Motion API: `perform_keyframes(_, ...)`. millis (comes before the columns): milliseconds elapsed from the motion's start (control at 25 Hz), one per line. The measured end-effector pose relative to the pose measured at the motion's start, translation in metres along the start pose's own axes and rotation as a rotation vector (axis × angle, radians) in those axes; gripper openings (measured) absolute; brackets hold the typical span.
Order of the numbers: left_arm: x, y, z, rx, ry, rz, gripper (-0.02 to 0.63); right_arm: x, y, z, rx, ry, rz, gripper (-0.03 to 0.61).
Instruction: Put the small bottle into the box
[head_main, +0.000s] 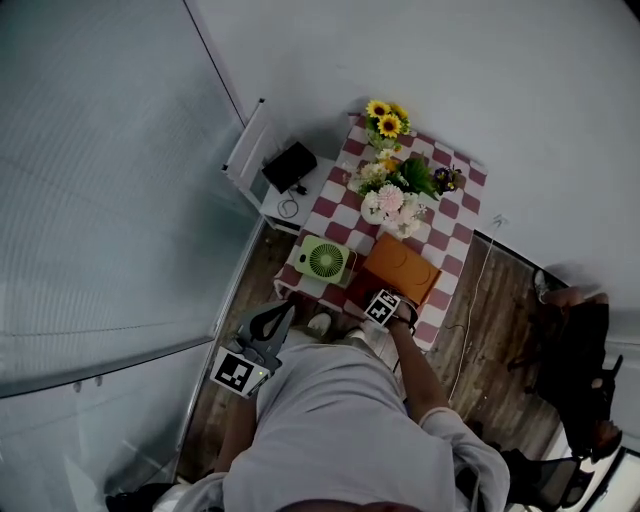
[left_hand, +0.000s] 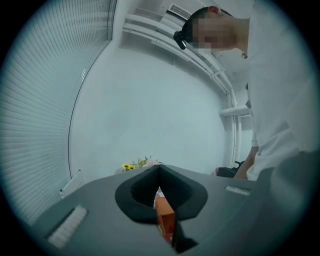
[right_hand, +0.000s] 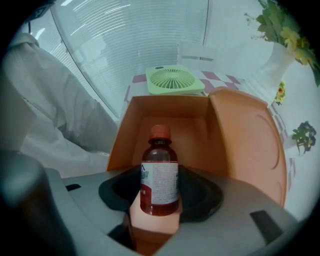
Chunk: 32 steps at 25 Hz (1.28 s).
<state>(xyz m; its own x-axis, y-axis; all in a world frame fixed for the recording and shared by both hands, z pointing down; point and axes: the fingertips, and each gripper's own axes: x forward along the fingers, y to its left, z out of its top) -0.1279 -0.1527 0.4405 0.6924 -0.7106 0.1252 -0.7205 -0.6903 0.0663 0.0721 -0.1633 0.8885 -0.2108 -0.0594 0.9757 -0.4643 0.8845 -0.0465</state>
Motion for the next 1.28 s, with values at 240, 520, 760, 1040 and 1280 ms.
perform_keyframes(240,0.003,0.003,0.000,-0.007,-0.009,-0.027,-0.001,-0.008,-0.003,0.004,0.096,-0.054,0.021,0.227)
perform_keyframes(520,0.005,0.010,-0.011,0.010,-0.002,-0.066,-0.001,-0.026,-0.007,0.010,0.139,-0.097,-0.004,0.222)
perform_keyframes(760,0.013,0.013,-0.009,0.010,-0.017,-0.111,-0.001,-0.045,-0.012,0.018,0.246,-0.198,0.003,0.219)
perform_keyframes(1040,0.033,0.003,-0.013,0.017,-0.001,-0.201,-0.002,-0.106,-0.011,0.038,0.461,-0.453,0.032,0.212)
perform_keyframes(1280,0.056,-0.017,-0.012,0.038,0.011,-0.317,-0.001,-0.181,-0.010,0.050,0.593,-0.716,0.005,0.204)
